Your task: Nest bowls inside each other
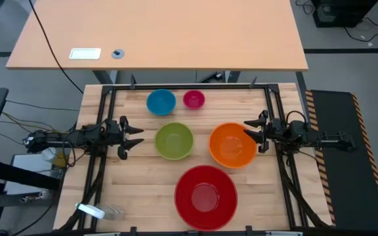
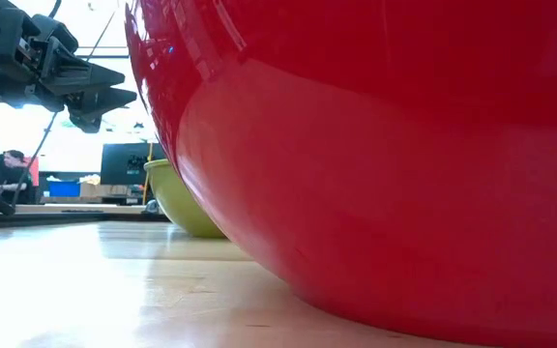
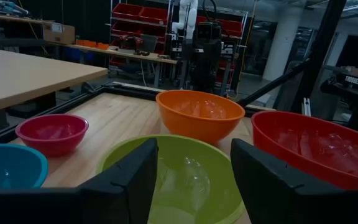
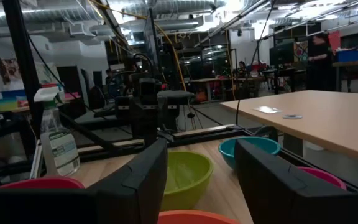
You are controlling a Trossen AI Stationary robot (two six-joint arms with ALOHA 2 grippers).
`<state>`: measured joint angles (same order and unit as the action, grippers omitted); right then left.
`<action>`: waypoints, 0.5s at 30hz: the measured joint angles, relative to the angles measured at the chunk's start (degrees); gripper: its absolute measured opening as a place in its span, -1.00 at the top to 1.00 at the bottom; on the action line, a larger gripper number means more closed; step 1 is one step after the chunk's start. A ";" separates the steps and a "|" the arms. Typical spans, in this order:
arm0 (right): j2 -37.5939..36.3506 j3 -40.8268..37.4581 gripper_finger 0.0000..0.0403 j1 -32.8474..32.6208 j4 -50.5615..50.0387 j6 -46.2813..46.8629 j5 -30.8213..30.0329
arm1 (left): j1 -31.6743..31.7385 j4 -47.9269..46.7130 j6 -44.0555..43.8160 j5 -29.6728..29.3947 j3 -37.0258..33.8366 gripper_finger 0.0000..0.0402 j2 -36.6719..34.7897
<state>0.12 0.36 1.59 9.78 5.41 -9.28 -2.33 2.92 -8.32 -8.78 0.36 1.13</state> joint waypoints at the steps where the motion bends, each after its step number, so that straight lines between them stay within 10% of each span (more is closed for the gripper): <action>1: 0.00 0.00 0.04 0.00 0.00 0.00 0.00 | 0.00 0.01 0.02 0.00 0.00 -0.02 0.00; 15: 0.00 0.00 0.04 0.00 0.00 -0.19 -0.01 | 0.00 0.34 -0.36 0.00 0.00 -0.02 0.00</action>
<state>0.12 0.36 1.59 9.78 5.22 -9.29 -2.33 3.26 -8.67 -8.78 0.36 1.13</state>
